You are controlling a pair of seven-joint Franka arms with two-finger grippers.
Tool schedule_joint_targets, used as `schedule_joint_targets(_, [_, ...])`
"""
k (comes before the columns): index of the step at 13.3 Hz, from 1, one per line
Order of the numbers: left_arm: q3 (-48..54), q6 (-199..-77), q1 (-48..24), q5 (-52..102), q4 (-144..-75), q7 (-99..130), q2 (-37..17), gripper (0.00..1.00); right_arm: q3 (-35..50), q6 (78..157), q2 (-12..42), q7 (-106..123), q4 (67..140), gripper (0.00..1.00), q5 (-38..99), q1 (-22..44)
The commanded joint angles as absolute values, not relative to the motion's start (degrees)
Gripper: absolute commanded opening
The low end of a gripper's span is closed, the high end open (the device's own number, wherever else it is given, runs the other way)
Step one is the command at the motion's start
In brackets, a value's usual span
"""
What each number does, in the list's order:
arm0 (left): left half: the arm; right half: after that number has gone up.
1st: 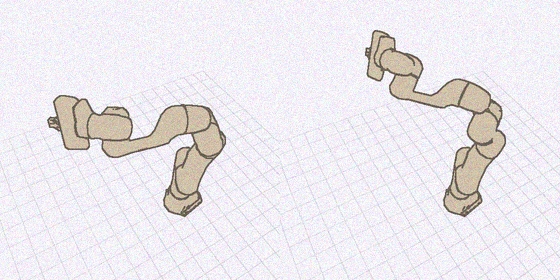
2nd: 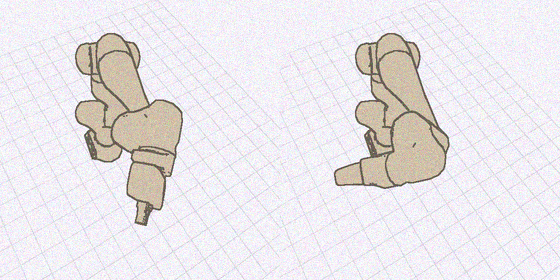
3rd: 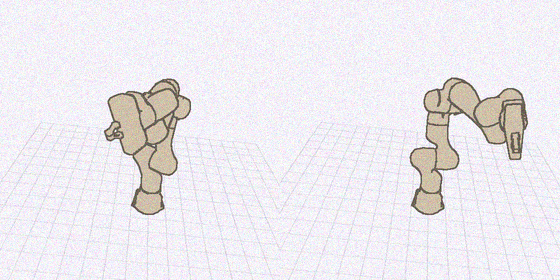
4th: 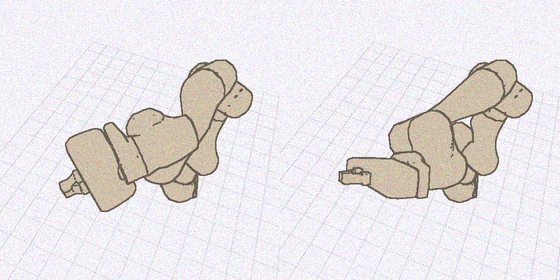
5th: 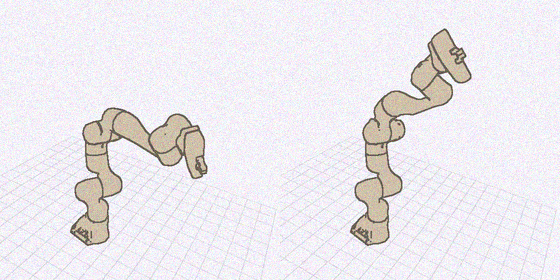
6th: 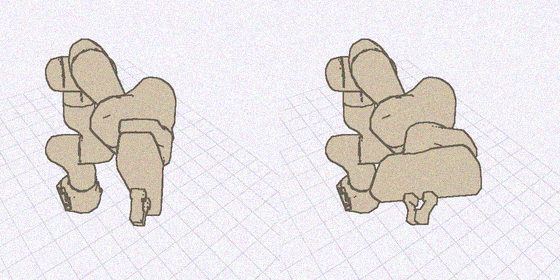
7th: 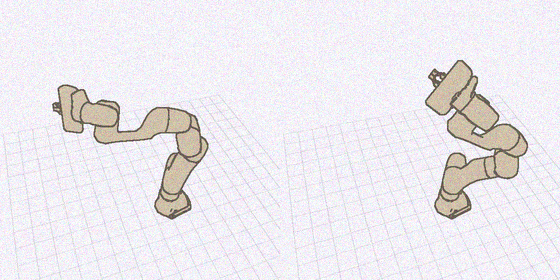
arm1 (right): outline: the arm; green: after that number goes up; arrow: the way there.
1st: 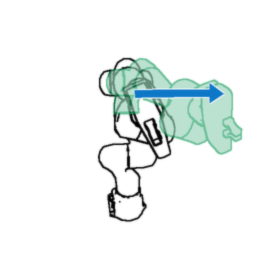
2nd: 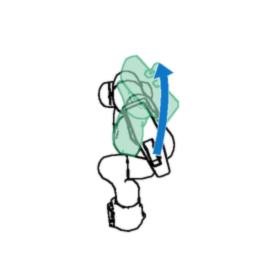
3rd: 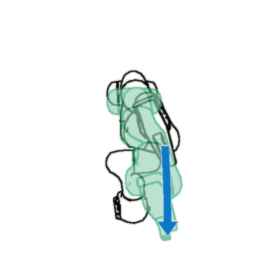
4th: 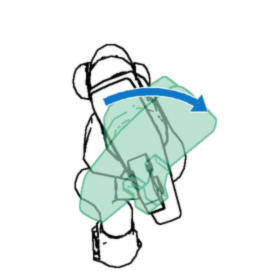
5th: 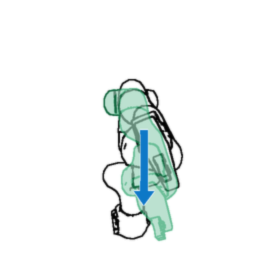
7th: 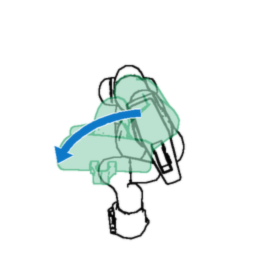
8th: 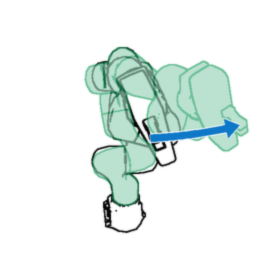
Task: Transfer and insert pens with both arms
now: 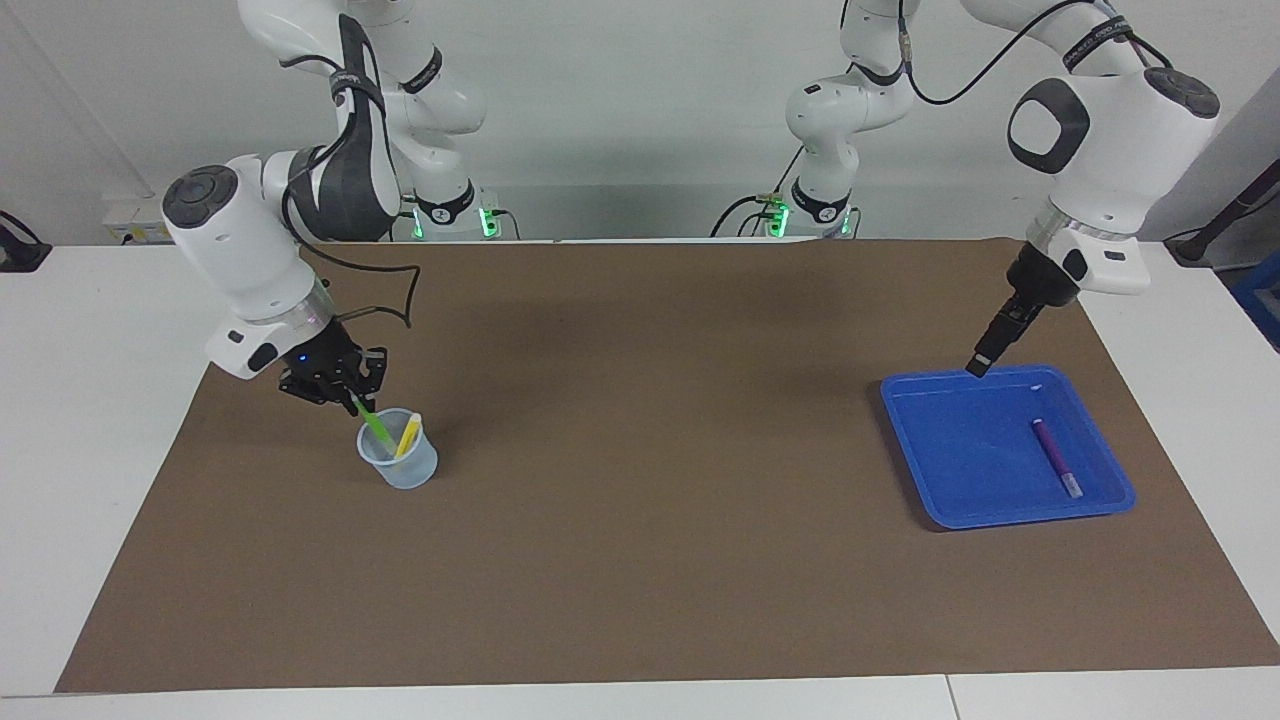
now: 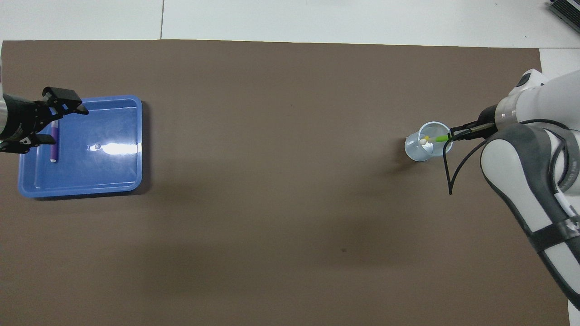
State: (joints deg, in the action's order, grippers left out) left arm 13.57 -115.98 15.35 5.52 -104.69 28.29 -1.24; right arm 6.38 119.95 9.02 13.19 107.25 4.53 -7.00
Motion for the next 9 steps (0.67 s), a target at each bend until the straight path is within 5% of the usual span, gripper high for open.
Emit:
schedule_joint_targets(1, [14.2,-116.2,19.0,2.4,-103.5,15.5,-3.7,1.00,6.8,122.2,8.3,12.7,109.6,0.24,3.4,-7.3])
schedule_joint_targets(2, [14.2,-116.5,20.1,-0.9,-103.1,11.3,-4.8,1.00,6.7,122.1,8.3,12.0,109.5,0.50,3.4,-7.3])
schedule_joint_targets(4, [14.2,-119.2,21.2,-6.7,-103.2,5.3,-7.3,1.00,6.8,121.0,8.4,11.4,108.8,0.64,3.4,-7.3])
schedule_joint_targets(9, [14.2,-127.3,24.7,-17.0,-102.2,-3.5,-14.6,1.00,6.7,107.9,7.6,11.4,100.8,0.67,3.4,-7.9])
